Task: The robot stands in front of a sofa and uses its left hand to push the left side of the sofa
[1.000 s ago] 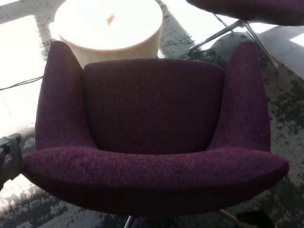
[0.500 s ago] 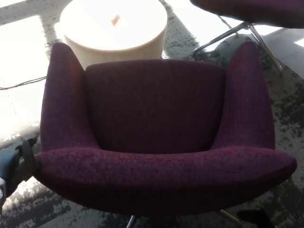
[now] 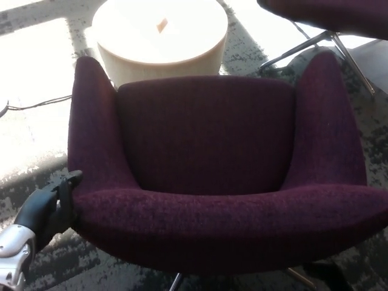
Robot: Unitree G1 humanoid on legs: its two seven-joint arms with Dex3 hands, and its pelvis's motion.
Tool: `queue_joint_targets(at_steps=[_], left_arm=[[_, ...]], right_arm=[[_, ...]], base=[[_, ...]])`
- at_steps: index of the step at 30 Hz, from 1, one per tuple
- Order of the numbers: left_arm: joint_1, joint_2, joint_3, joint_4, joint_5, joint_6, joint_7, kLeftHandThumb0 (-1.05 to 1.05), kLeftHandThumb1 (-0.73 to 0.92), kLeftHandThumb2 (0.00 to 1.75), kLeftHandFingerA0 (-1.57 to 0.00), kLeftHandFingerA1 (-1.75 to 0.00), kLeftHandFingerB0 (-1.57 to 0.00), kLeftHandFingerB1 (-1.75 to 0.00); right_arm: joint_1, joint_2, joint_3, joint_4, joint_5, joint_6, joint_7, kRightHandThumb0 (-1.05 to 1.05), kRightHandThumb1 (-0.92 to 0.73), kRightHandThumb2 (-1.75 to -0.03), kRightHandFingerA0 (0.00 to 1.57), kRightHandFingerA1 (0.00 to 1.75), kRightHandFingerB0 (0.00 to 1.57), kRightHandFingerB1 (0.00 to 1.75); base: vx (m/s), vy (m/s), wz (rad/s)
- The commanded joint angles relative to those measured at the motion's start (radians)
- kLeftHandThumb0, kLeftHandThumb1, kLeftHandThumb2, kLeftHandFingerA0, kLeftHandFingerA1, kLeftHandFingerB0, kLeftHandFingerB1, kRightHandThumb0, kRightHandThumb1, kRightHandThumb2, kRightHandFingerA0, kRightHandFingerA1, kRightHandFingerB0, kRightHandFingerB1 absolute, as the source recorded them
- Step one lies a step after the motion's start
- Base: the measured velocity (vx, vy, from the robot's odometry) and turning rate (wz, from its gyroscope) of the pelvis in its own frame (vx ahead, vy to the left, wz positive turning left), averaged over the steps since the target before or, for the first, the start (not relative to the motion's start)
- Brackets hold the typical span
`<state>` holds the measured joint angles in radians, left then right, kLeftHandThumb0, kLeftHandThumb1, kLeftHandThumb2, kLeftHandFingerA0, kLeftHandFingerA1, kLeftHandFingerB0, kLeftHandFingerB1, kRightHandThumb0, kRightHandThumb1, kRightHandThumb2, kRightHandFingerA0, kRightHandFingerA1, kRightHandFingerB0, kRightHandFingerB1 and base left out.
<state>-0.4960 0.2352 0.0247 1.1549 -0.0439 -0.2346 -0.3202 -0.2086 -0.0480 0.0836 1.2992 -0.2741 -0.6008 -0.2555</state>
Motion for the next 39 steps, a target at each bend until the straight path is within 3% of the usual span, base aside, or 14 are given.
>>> queue_joint_targets(at_steps=[1, 4, 5, 6, 7, 8, 14, 21, 23, 26, 28, 33, 34, 39], left_arm=[[0.039, -0.087, -0.054, -0.031, 0.025, -0.02, -0.102, -0.92, 0.92, 1.25, -0.04, -0.16, -0.04, -0.11], [0.052, -0.086, -0.069, -0.04, 0.029, -0.022, -0.106, -0.92, 0.92, 1.24, -0.06, -0.17, -0.06, -0.11], [0.058, -0.085, -0.077, -0.042, 0.034, -0.026, -0.109, -0.92, 0.92, 1.24, -0.06, -0.17, -0.06, -0.11], [0.064, -0.085, -0.089, -0.047, 0.039, -0.013, -0.119, -0.92, 0.91, 1.23, -0.07, -0.16, -0.06, -0.11], [0.071, -0.084, -0.098, -0.052, 0.042, -0.019, -0.122, -0.91, 0.91, 1.23, -0.07, -0.18, -0.06, -0.11], [0.075, -0.084, -0.105, -0.057, 0.041, -0.018, -0.126, -0.92, 0.92, 1.23, -0.06, -0.16, -0.05, -0.1], [0.105, -0.098, -0.138, -0.093, 0.033, 0.013, -0.155, -0.91, 0.91, 1.23, -0.01, -0.13, -0.01, -0.1], [0.164, -0.091, -0.231, -0.152, 0.07, -0.04, -0.203, -0.86, 0.92, 1.27, 0.0, -0.17, 0.0, -0.11], [0.181, -0.093, -0.248, -0.182, 0.058, -0.031, -0.224, -0.87, 0.92, 1.27, 0.0, -0.16, 0.0, -0.1], [0.207, -0.091, -0.278, -0.222, 0.06, -0.026, -0.229, -0.89, 0.92, 1.26, 0.0, -0.15, 0.0, -0.09], [0.231, -0.086, -0.296, -0.269, 0.043, -0.005, -0.261, -0.86, 0.92, 1.26, 0.0, -0.13, 0.0, -0.1], [0.292, -0.068, -0.345, -0.394, 0.018, -0.008, -0.306, -0.9, 0.92, 1.26, 0.0, -0.13, 0.0, -0.09], [0.298, -0.067, -0.35, -0.409, 0.014, 0.001, -0.305, -0.91, 0.92, 1.25, 0.0, -0.12, 0.0, -0.09], [0.351, -0.046, -0.418, -0.56, 0.033, 0.009, -0.281, -0.88, 0.92, 1.26, 0.0, -0.16, 0.0, -0.12]], right_arm=[[-0.006, -0.023, 0.005, 0.006, -0.008, -0.013, -0.001, -0.93, -0.57, -1.37, 0.65, 1.21, 0.0, 0.84], [-0.006, -0.024, 0.01, 0.006, -0.011, -0.013, -0.005, -0.92, -0.57, -1.37, 0.69, 1.23, 0.0, 0.84], [-0.006, -0.024, 0.013, 0.006, -0.011, -0.01, -0.004, -1.05, -0.92, -0.87, 0.46, 1.47, 0.23, 1.36], [-0.005, -0.024, 0.013, 0.006, -0.011, -0.013, -0.003, -0.89, -0.53, -1.34, 0.65, 1.19, 0.01, 0.83], [-0.006, -0.025, 0.015, 0.007, -0.012, -0.01, -0.004, -1.05, -0.92, -0.87, 0.46, 1.47, 0.23, 1.37], [-0.006, -0.024, 0.015, 0.008, -0.011, -0.011, -0.003, -0.91, -0.54, -1.34, 0.65, 1.19, 0.0, 0.82], [-0.008, -0.026, 0.021, 0.007, -0.016, -0.014, -0.006, -0.95, -0.56, -1.36, 0.55, 1.16, 0.0, 0.84], [-0.012, -0.026, 0.024, 0.007, -0.017, -0.013, -0.004, -0.94, -0.55, -1.36, 0.74, 1.26, 0.0, 0.84], [-0.014, -0.029, 0.03, 0.006, -0.024, -0.011, -0.008, -0.96, -0.57, -1.38, 0.62, 1.21, 0.0, 0.85], [-0.011, -0.029, 0.032, 0.005, -0.026, -0.015, -0.014, -0.98, -0.58, -1.39, 0.68, 1.25, 0.0, 0.86], [-0.009, -0.028, 0.031, 0.006, -0.024, -0.008, -0.008, -0.91, -0.54, -1.35, 0.58, 1.15, 0.0, 0.83], [-0.006, -0.028, 0.025, 0.007, -0.017, -0.021, 0.005, -1.01, -0.57, -1.38, 0.75, 1.28, 0.0, 0.87], [-0.006, -0.029, 0.027, 0.007, -0.02, -0.019, 0.003, -0.99, -0.57, -1.37, 0.63, 1.22, 0.0, 0.87], [-0.005, -0.029, 0.029, 0.008, -0.025, -0.018, -0.001, -1.05, -0.59, -1.4, 0.62, 1.25, 0.0, 0.89]], base=[[0.0, 0.0, 0.0], [0.0, 0.0, 0.0], [0.0, 0.0, 0.0], [0.0, 0.0, 0.0], [0.0, 0.0, 0.0], [0.0, 0.0, 0.0], [0.0, 0.0, 0.0], [0.0, 0.0, 0.0], [0.0, 0.0, 0.0], [0.0, 0.0, 0.0], [0.0, 0.0, 0.0], [0.0, 0.0, 0.0], [0.0, 0.0, 0.0], [0.0, 0.0, 0.0]])
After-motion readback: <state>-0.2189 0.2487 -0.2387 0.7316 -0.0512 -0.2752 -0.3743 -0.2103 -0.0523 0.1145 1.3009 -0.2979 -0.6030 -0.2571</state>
